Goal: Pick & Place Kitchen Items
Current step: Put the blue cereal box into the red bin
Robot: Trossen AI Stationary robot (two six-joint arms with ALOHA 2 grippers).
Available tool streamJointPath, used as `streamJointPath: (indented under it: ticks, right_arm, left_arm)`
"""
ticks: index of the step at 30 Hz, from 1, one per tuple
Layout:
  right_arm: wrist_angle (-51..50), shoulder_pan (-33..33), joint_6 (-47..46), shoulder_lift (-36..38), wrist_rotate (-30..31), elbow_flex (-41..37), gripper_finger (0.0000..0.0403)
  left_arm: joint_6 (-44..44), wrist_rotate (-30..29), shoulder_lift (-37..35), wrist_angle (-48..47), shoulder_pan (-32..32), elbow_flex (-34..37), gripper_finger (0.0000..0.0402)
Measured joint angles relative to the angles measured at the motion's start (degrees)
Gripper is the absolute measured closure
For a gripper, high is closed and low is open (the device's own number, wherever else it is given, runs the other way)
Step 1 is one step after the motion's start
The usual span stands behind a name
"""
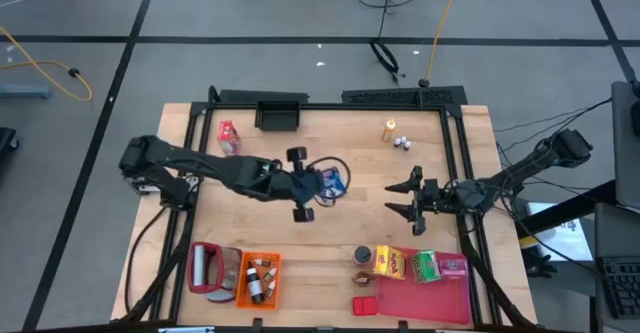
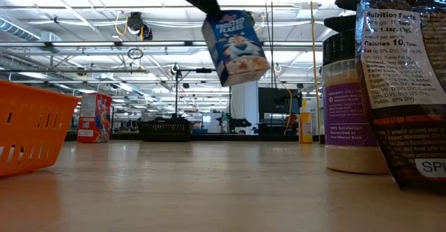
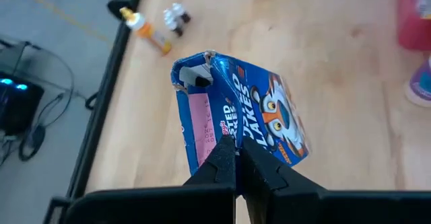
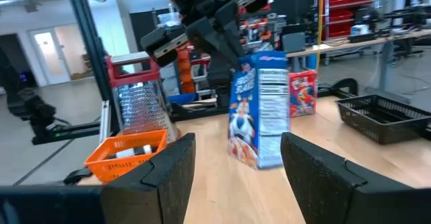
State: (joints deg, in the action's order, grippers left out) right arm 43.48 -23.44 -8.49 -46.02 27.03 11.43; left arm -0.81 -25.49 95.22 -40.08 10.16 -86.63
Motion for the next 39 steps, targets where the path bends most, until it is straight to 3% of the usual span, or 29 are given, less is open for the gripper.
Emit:
streamJointPath:
  ticks: [3, 13, 19, 27, 39]
  right_arm:
    - [0.04, 2.32, -0.06, -2.33, -4.22, 1.52, 0.0193]
    - [-0.13, 10.36, 0.76, -13.19, -9.9, 8.47, 0.0193]
    - [0.09, 14.34, -1.18, -18.26, -20.52, 11.9, 0.0193]
    - [-0.19, 16.94, -1.32, -25.71, -25.62, 16.37, 0.0193]
    - [1.93, 20.25, -0.81, -26.54, -31.93, 17.01, 0.0192]
  left_arm:
    - [-1.71, 0.08, 2.43, 0.85, 0.17, -2.55, 0.0401]
    - [-4.75, 0.13, 7.49, 0.13, 2.1, -10.39, 0.0401]
    - [-5.11, 0.14, 7.61, -0.45, 3.41, -10.45, 0.0401]
    - [-5.76, 0.01, 7.58, -0.87, 4.27, -10.43, 0.0401]
    - [-5.16, 0.04, 7.58, -1.2, 5.46, -10.43, 0.0401]
